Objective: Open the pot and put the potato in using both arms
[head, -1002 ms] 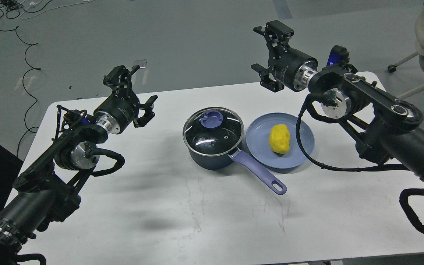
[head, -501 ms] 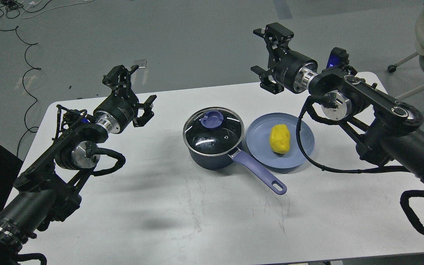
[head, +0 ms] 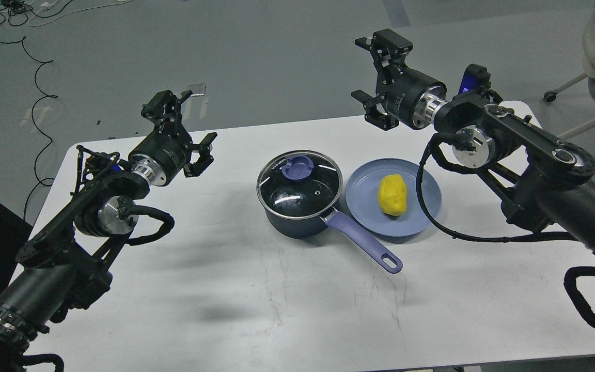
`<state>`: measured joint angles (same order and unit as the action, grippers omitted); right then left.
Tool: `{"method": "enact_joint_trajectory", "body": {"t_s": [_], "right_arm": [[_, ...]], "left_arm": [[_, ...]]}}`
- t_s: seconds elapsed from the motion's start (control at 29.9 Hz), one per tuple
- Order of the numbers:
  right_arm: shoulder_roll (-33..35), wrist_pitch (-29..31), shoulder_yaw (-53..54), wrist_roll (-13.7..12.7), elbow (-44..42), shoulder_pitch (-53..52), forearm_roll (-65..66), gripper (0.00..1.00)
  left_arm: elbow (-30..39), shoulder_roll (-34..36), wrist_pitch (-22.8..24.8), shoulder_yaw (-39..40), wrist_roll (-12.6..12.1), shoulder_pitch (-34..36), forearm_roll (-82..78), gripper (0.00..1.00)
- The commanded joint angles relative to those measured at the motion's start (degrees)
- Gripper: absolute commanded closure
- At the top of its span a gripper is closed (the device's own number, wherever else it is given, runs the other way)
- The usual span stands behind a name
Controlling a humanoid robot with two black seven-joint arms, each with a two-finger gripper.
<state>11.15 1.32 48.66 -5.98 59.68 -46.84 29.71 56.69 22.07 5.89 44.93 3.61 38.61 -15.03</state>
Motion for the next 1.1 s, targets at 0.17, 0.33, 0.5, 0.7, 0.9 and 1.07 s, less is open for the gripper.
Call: {"method": "enact_joint_trajectory", "body": {"t_s": [0.17,0.33,0.5,0.7,0.9,1.07], "right_arm": [[-0.1,0.0,-0.1,0.0,0.1,0.3,0.0,0.0],[-0.1,0.0,-0.1,0.0,0.1,0.2,0.0,0.0],[-0.1,0.0,-0.1,0.0,0.2,0.2,0.0,0.0],[0.0,0.0,-0.1,0.0,0.5,0.3,0.0,0.0],[0.0,0.0,-0.1,0.0,0.6,0.3,0.0,0.0],[0.3,0.0,-0.2,0.1,0.8,0.3,0.0,0.0]], "left_arm": [[0.0,0.0,0.0,0.0,0.0,0.0,0.0,0.02],[0.0,0.0,0.0,0.0,0.1,0.0,0.0,0.02],[0.0,-0.1,0.0,0.1,0.1,0.0,0.0,0.02],[0.0,0.1,-0.5,0.9,0.7,0.1,0.2,0.02],[0.2,0.6,-2.1,0.2,0.2,1.2,-3.7,0.02],[2.4,3.8,-3.3,-0.2,-1.1,3.2,-19.3,0.02]]}}
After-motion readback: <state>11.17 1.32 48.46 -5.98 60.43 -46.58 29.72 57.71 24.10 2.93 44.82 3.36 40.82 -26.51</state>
